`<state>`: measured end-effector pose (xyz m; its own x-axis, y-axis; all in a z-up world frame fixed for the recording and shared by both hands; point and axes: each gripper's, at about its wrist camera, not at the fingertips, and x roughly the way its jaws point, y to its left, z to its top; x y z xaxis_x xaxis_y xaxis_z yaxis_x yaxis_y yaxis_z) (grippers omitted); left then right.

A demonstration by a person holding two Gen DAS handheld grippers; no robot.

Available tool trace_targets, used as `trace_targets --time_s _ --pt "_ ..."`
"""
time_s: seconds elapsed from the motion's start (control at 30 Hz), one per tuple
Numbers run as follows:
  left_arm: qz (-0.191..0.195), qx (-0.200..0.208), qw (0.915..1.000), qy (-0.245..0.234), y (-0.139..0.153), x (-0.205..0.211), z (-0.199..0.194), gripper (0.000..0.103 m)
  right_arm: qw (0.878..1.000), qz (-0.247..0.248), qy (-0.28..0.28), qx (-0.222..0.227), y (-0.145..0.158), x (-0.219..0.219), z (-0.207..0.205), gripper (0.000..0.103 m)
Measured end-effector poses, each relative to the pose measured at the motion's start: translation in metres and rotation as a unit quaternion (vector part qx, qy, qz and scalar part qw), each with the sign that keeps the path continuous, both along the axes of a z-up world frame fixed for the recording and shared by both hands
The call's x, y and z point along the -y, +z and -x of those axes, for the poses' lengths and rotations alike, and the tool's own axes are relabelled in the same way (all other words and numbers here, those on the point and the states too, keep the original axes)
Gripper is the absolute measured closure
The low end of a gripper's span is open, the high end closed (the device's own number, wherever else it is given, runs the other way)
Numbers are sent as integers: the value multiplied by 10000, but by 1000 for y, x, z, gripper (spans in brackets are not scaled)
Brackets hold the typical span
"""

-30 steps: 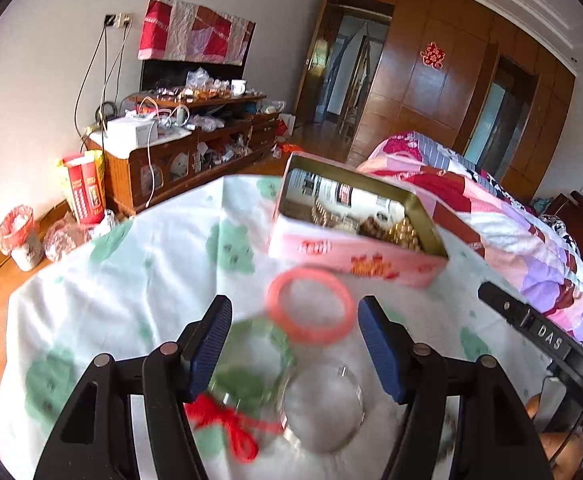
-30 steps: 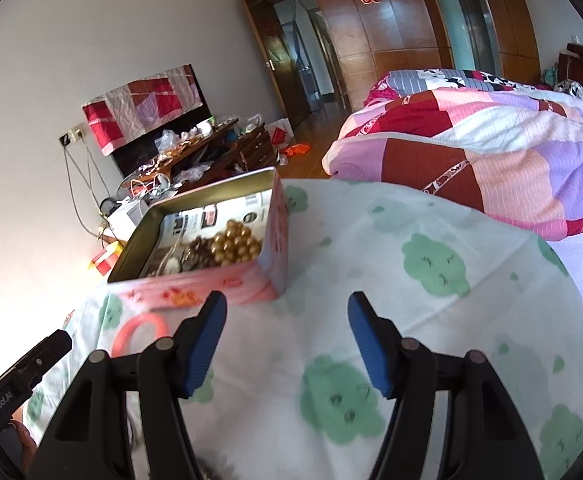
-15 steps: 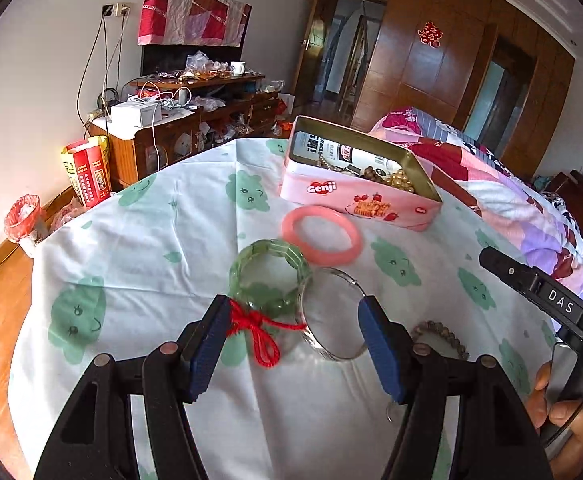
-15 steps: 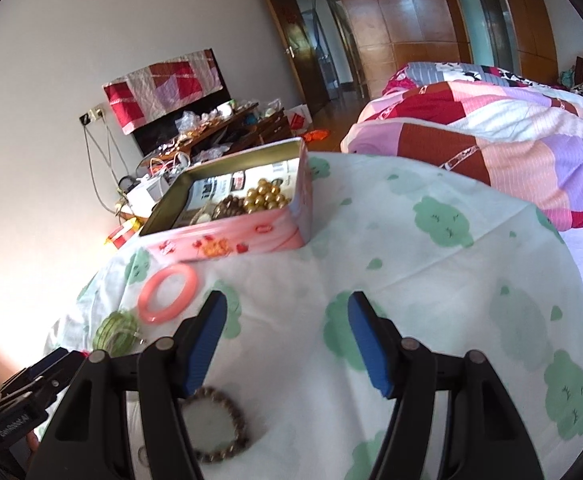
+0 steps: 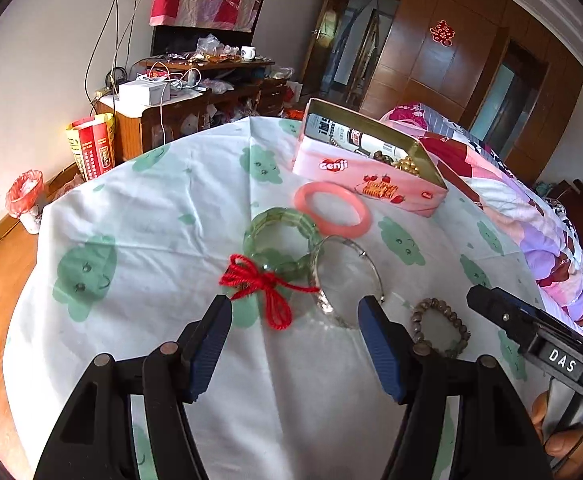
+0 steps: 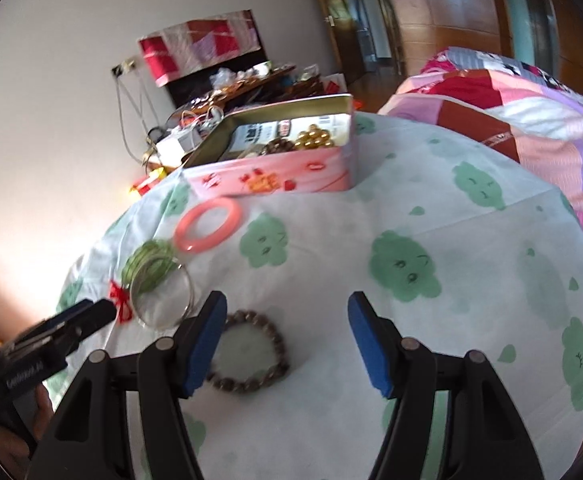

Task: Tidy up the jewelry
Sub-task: 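Move both tools back toward the remaining bangles on the table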

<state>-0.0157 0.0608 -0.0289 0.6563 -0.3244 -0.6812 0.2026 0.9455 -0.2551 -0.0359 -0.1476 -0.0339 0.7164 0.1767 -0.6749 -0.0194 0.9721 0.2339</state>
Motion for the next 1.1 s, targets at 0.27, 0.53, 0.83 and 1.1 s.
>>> trace_targets --time_s 0.27,0.53,0.83,1.1 --pt "59 70 9999 -127 2 1 6 37 9997 191 159 -12 -1 -9 3 37" --pt "-49 287 9996 -11 10 -4 1 37 9985 292 422 179 5 -22 1 46" --pt "-576 237 9971 430 16 -30 -42 37 9894 681 1255 -260 -8 -86 -55 56" --pt "-1022 -182 9945 -116 -1 -7 -85 37 9867 977 1267 -294 -23 -96 -68 93"
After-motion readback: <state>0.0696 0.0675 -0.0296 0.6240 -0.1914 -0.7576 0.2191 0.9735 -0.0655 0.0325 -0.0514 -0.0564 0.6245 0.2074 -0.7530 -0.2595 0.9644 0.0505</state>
